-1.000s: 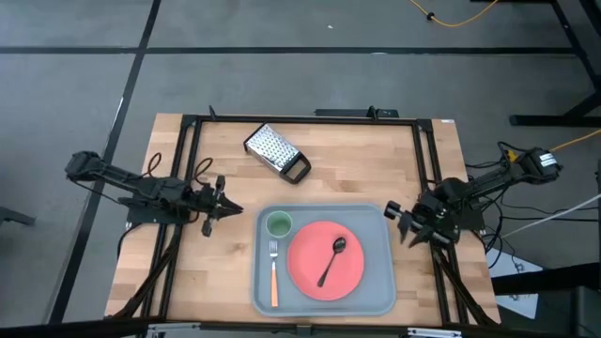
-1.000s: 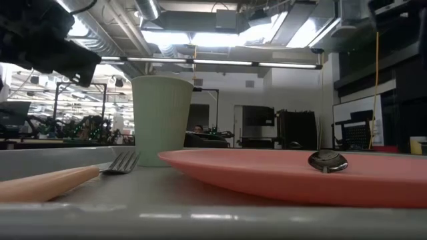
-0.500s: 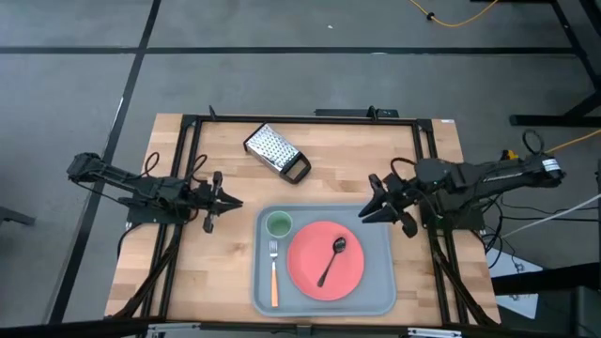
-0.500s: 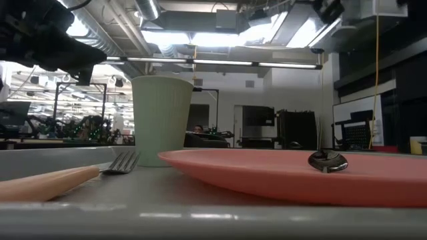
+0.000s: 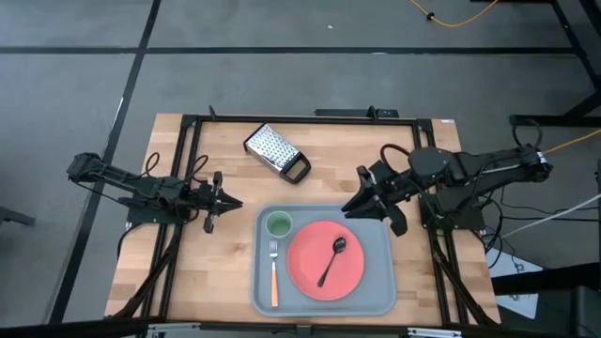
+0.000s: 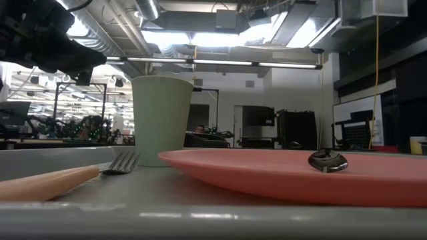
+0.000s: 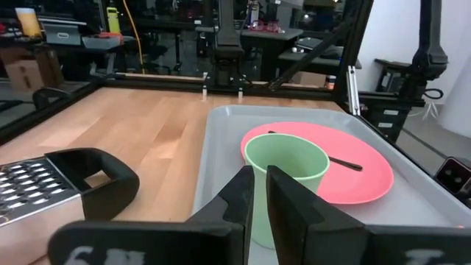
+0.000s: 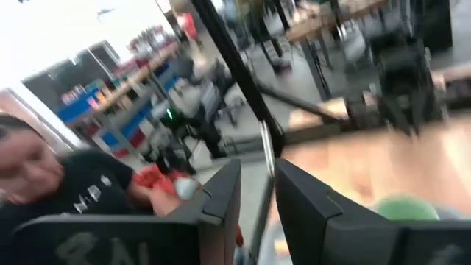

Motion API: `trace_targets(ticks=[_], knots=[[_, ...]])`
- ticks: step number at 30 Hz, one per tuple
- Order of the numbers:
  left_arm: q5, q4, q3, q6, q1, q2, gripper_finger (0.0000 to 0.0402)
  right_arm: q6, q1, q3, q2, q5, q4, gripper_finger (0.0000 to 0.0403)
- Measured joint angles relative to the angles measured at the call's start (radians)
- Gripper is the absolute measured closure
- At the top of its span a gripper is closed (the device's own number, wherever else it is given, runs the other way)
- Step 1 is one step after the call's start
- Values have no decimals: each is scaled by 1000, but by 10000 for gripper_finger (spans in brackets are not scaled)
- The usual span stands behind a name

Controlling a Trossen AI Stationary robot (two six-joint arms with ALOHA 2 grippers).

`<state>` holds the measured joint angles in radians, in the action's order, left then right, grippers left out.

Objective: Pick and place plate/cup/fork/spoon on tray
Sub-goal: Put the spoon on the serving tray to the right of the plate

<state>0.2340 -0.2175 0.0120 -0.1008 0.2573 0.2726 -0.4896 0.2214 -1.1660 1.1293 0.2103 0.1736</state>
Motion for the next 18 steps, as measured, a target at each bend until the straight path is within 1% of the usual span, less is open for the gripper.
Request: trace_targets(ticks=[3,6,9,11,13,15,17,18], knots=[[0,0,0,0,0,0,370,-32,7,-13,30,-14,-116,315],[0,0,0,0,0,0,373,-84,44,10,91,-23,-297,315],[0,0,0,0,0,0,376,-86,88,13,191,-18,-522,315],[0,0,0,0,0,0,376,-75,121,13,262,-20,-720,315],[0,0,0,-1,0,0,374,-106,153,12,334,-29,-865,315],[0,0,0,0,0,0,371,-153,181,12,403,-31,-931,315],[0,0,0,0,0,0,369,-149,202,13,462,-35,-962,315],[0,0,0,0,0,0,369,-137,213,13,489,-56,-982,315]])
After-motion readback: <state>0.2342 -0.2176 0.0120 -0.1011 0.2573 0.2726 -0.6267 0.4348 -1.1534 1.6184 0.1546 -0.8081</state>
